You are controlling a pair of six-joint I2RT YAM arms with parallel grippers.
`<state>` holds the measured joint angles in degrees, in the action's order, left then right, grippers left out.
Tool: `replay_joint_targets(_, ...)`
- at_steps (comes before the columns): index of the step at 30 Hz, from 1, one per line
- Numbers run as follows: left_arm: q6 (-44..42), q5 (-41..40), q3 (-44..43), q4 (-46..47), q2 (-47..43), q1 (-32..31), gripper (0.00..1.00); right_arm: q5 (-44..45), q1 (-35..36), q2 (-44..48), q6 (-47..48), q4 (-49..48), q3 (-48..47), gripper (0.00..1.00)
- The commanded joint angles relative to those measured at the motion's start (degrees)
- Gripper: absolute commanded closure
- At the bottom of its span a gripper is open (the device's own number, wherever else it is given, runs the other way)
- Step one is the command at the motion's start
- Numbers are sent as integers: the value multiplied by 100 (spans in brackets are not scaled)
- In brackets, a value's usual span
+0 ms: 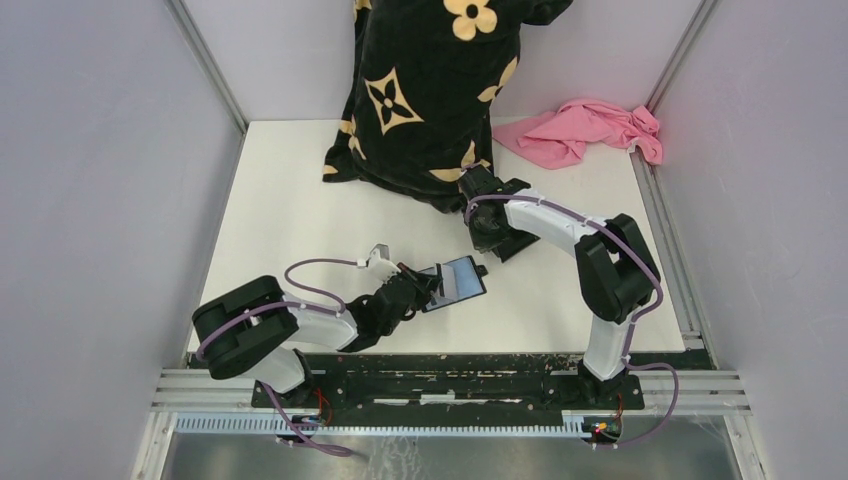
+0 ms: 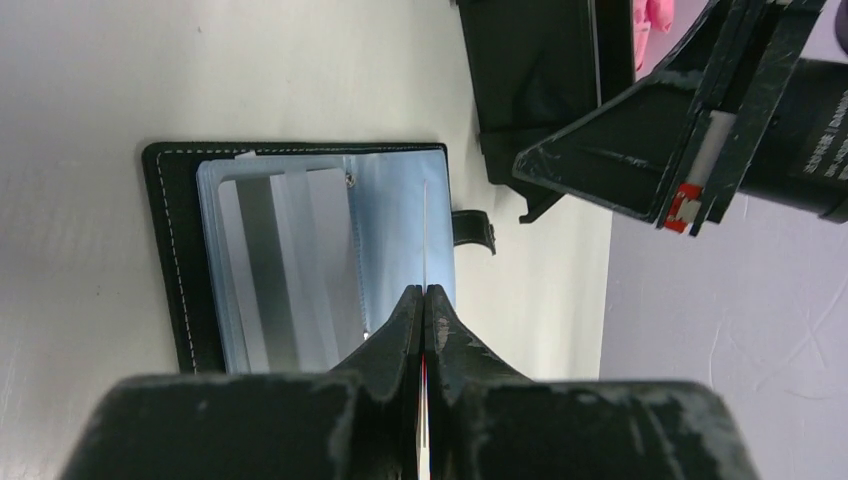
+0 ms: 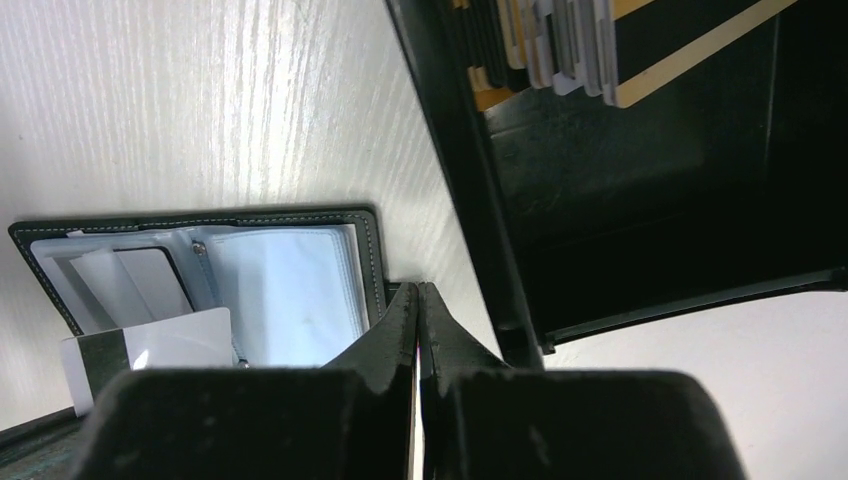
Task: Put the credit cards into the card holder
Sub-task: Insert the credit card into the card holder.
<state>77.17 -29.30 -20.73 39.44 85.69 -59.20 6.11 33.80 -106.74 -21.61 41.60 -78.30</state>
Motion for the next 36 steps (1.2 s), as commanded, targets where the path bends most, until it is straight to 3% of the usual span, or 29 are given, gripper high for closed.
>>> replay_joint_targets(1,138,-564,-168,266,47,-43,97,37,114,-69,-22,18,-33,99)
replay_joint_targets(26,536,-1565,-84,-53,366,-520,97,92,386,-329,-223,123,389,99)
replay_joint_targets(36,109,-1517,-104,176,497,-523,97,97,430,-417,-264,144,338,99)
